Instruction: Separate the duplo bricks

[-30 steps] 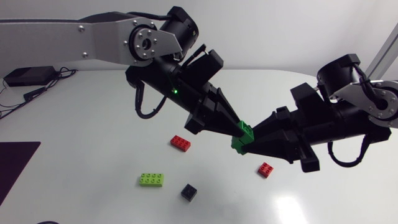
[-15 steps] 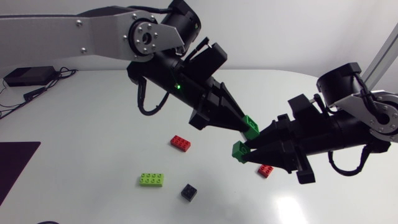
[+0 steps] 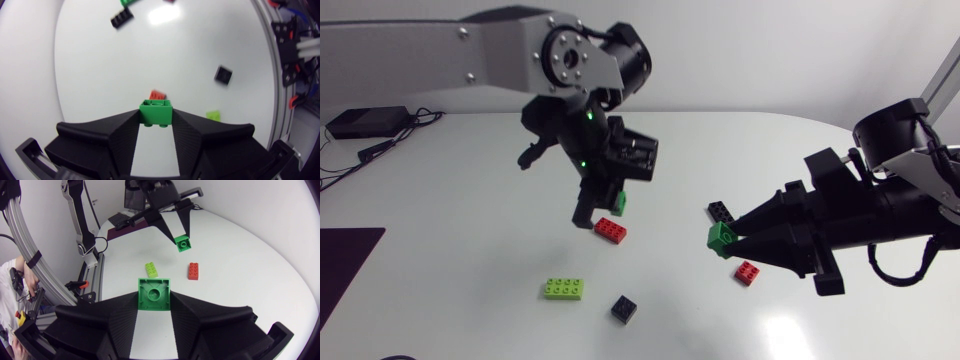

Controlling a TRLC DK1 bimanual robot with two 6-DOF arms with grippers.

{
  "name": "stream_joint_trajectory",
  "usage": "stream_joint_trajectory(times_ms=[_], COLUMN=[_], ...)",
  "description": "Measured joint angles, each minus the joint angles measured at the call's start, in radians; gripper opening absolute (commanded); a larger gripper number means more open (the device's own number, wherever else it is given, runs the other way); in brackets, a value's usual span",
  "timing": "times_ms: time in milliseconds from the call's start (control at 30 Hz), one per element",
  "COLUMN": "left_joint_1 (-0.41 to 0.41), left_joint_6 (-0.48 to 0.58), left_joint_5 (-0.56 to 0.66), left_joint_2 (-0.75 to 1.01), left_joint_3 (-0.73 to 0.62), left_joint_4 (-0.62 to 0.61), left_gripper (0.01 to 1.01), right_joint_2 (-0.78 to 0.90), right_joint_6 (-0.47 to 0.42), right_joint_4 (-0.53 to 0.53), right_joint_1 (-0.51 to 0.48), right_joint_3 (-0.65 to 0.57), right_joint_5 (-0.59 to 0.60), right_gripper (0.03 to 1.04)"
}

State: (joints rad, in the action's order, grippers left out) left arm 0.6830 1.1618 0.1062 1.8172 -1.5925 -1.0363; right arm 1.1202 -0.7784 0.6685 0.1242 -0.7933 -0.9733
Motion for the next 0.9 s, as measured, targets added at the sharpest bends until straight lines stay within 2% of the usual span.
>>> stream_joint_trajectory(times_ms=[133,300,500,767,833,900], left_joint_1=[-0.024,-0.083,-0.094,-0.084,-0.077,-0.069], left_joint_6=[0.099,0.18,0.211,0.214,0.214,0.211], left_joint_5=[0.253,0.438,0.549,0.591,0.6,0.602], left_joint_2=[0.041,0.078,0.12,0.2,0.203,0.205], left_joint_3=[0.145,0.309,0.359,0.393,0.393,0.393], left_joint_4=[0.02,0.062,0.149,0.204,0.206,0.206], left_gripper=[0.246,0.236,0.234,0.238,0.287,0.389], right_joint_2=[-0.007,-0.007,-0.007,-0.007,-0.007,-0.007], right_joint_6=[-0.012,-0.031,-0.034,-0.053,-0.056,-0.057], right_joint_4=[0.008,0.013,0.013,0.021,0.029,0.03], right_joint_1=[-0.003,-0.02,-0.02,-0.035,-0.04,-0.039], right_joint_3=[0.008,0.018,0.019,0.019,0.019,0.019], right_joint_5=[0.01,0.01,0.01,0.011,0.013,0.013], right_gripper=[0.26,0.26,0.26,0.26,0.26,0.26])
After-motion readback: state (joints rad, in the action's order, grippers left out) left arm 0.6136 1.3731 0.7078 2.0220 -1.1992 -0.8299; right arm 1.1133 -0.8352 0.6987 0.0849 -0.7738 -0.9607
